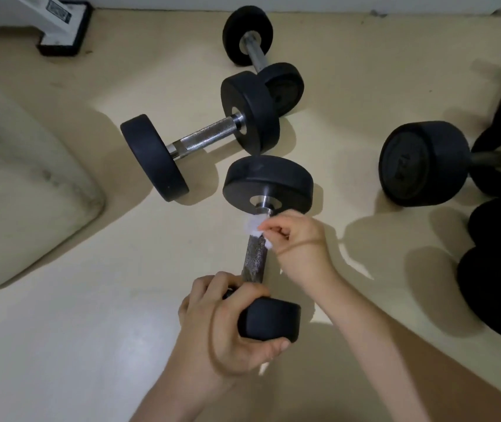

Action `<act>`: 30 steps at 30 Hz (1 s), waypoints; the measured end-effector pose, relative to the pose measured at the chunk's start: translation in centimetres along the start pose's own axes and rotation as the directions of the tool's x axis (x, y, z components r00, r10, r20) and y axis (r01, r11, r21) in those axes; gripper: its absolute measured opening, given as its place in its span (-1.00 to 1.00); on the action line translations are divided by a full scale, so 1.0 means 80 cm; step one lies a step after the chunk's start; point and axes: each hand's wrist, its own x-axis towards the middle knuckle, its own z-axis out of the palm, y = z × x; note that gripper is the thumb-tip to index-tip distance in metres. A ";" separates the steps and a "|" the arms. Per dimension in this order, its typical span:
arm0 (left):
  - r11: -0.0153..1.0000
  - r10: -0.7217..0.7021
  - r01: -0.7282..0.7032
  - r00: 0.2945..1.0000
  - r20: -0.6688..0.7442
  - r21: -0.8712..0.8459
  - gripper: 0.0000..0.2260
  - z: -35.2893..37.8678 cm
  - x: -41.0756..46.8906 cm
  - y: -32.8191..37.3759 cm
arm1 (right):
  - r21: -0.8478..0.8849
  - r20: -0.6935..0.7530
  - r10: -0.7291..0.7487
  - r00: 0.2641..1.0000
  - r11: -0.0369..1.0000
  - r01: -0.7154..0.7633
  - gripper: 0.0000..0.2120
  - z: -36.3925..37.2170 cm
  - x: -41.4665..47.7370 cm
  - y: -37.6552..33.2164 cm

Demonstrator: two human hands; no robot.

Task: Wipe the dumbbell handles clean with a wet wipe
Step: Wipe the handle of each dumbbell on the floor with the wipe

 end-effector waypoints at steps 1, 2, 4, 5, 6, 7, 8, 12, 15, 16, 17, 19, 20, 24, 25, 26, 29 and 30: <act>0.998 -0.003 0.005 1.000 0.029 -0.061 -0.47 -0.007 0.001 -0.006 | 0.004 0.098 -0.018 0.995 1.000 0.017 -0.83 0.002 -0.018 -0.001; 0.991 -0.010 0.017 0.999 0.052 -0.131 -0.46 -0.013 0.002 -0.013 | 0.029 0.202 -0.032 0.979 0.999 0.027 -0.83 0.002 -0.033 -0.008; 0.958 -0.037 0.054 0.997 0.066 -0.280 -0.46 -0.025 0.001 -0.027 | 0.026 0.274 -0.086 0.958 0.996 0.082 -0.85 0.004 -0.026 -0.012; 0.937 -0.048 0.068 0.997 0.068 -0.341 -0.47 -0.029 0.001 -0.036 | -0.006 0.219 -0.111 0.969 0.993 0.115 -0.87 0.007 -0.008 -0.016; 0.916 -0.056 0.082 0.995 0.077 -0.392 -0.49 -0.034 0.001 -0.043 | -0.047 0.145 -0.126 0.981 0.990 0.134 -0.85 0.012 0.011 -0.018; 0.894 -0.060 0.097 0.993 0.097 -0.436 -0.49 -0.039 0.001 -0.051 | -0.084 0.079 -0.131 0.988 0.987 0.138 -0.82 0.016 0.026 -0.023; 0.869 -0.057 0.110 0.991 0.123 -0.482 -0.50 -0.044 0.001 -0.059 | -0.094 0.045 -0.133 0.990 0.986 0.137 -0.80 0.023 0.030 -0.026; 0.753 -0.115 0.197 0.979 0.170 -0.627 -0.45 -0.068 -0.007 -0.079 | 0.018 0.271 -0.139 0.953 0.990 0.139 -0.83 0.043 -0.018 -0.037; 0.862 -0.220 0.163 0.973 -0.064 -0.481 -0.55 -0.069 -0.012 -0.064 | -0.019 0.241 -0.140 0.960 0.989 0.149 -0.85 0.055 0.009 -0.045; 0.915 -0.228 0.157 0.961 -0.155 -0.372 -0.60 -0.066 -0.012 -0.057 | -0.052 0.150 -0.167 0.974 0.983 0.177 -0.85 0.061 0.024 -0.048; 0.947 -0.241 0.181 0.947 -0.212 -0.265 -0.66 -0.061 -0.011 -0.052 | -0.081 0.086 -0.194 0.977 0.976 0.201 -0.84 0.066 0.033 -0.053; 0.959 -0.281 0.264 0.928 -0.245 -0.101 -0.62 -0.051 -0.006 -0.046 | -0.129 0.112 -0.288 0.951 0.945 0.302 -0.83 0.071 0.035 -0.059; 0.958 -0.285 0.284 0.922 -0.263 -0.042 -0.57 -0.046 -0.005 -0.048 | -0.146 0.201 -0.341 0.918 0.917 0.372 -0.82 0.070 0.030 -0.058; 0.953 -0.285 0.302 0.917 -0.279 0.021 -0.45 -0.043 0.004 -0.050 | -0.222 0.569 -0.305 0.764 0.837 0.500 -0.83 0.051 0.047 -0.068; 0.955 -0.280 0.297 0.925 -0.255 0.028 -0.44 -0.046 0.003 -0.051 | -0.214 0.636 -0.287 0.716 0.826 0.521 -0.86 0.047 0.057 -0.071; 0.957 -0.274 0.289 0.935 -0.223 0.037 -0.43 -0.048 0.002 -0.052 | -0.214 0.696 -0.284 0.660 0.795 0.568 -0.84 0.045 0.064 -0.076; 0.962 -0.267 0.269 0.962 -0.060 0.035 -0.35 -0.064 0.000 -0.057 | -0.260 0.838 -0.286 0.465 0.539 0.801 -0.72 0.040 0.081 -0.090; 0.963 -0.268 0.268 0.963 -0.007 0.024 -0.31 -0.070 0.000 -0.062 | -0.281 0.850 -0.266 0.455 0.502 0.818 -0.71 0.037 0.085 -0.094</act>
